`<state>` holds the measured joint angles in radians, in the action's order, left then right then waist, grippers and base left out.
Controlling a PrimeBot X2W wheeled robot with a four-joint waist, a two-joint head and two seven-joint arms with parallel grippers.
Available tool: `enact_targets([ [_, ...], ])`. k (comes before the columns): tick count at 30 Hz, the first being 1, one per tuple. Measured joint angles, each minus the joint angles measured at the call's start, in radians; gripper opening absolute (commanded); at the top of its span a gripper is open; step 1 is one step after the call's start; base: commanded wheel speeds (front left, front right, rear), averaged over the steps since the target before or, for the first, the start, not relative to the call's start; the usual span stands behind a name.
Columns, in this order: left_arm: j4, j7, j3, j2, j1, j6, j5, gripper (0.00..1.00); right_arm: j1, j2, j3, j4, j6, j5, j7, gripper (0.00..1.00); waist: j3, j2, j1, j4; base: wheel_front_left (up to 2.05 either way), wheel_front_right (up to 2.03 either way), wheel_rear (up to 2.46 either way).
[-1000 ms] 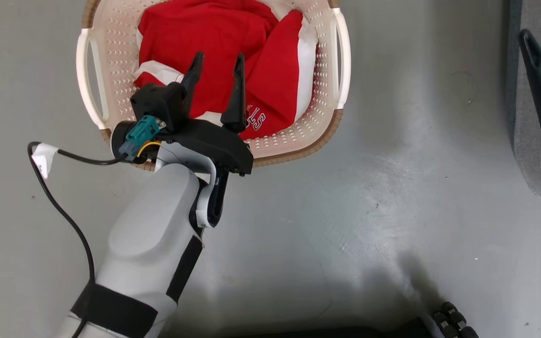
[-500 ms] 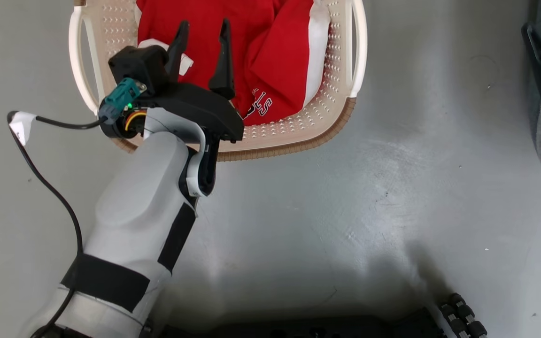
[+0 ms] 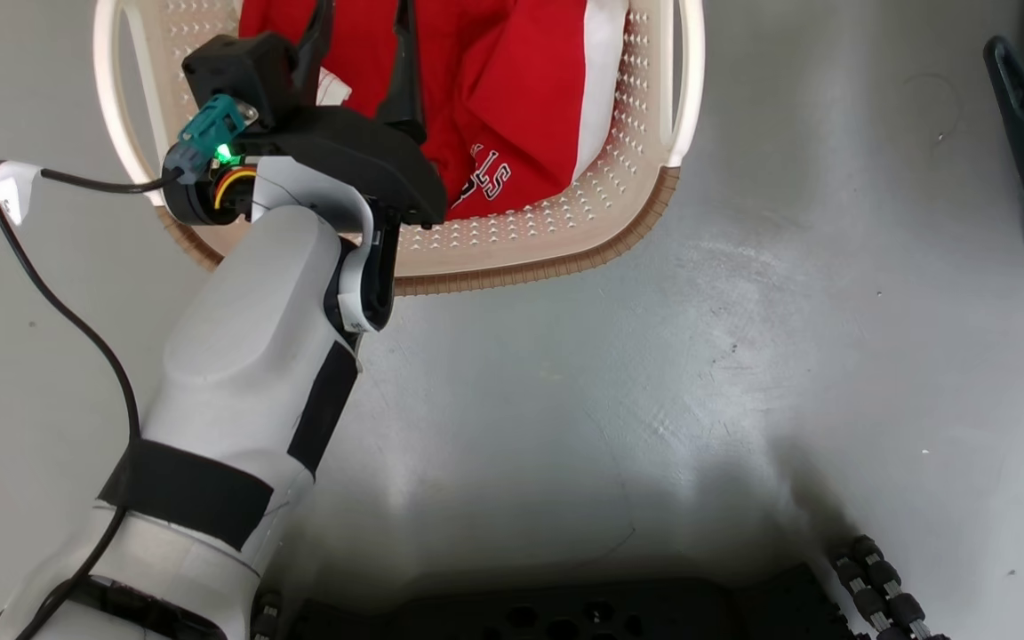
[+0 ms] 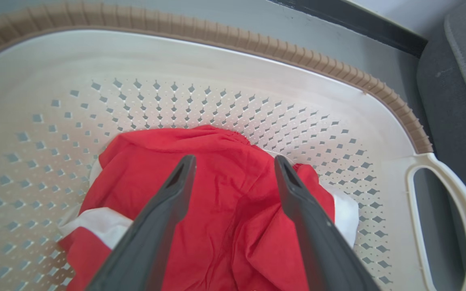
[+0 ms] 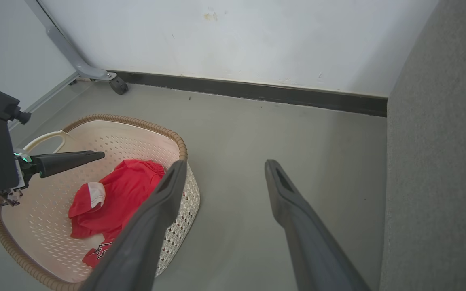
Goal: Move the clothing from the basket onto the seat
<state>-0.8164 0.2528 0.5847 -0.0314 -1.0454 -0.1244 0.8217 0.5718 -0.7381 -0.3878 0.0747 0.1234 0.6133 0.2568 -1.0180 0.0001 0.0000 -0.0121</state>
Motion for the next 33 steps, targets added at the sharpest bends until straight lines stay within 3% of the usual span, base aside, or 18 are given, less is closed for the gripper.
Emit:
enact_targets([
  [33,-0.192,0.000,0.021,0.002,-0.170,0.000,0.003,1.00,0.048,0.012,-0.026,0.012,0.005,0.004,0.001,1.00,-0.098,-0.0002,-0.0001,0.038,0.00,0.00,0.00],
])
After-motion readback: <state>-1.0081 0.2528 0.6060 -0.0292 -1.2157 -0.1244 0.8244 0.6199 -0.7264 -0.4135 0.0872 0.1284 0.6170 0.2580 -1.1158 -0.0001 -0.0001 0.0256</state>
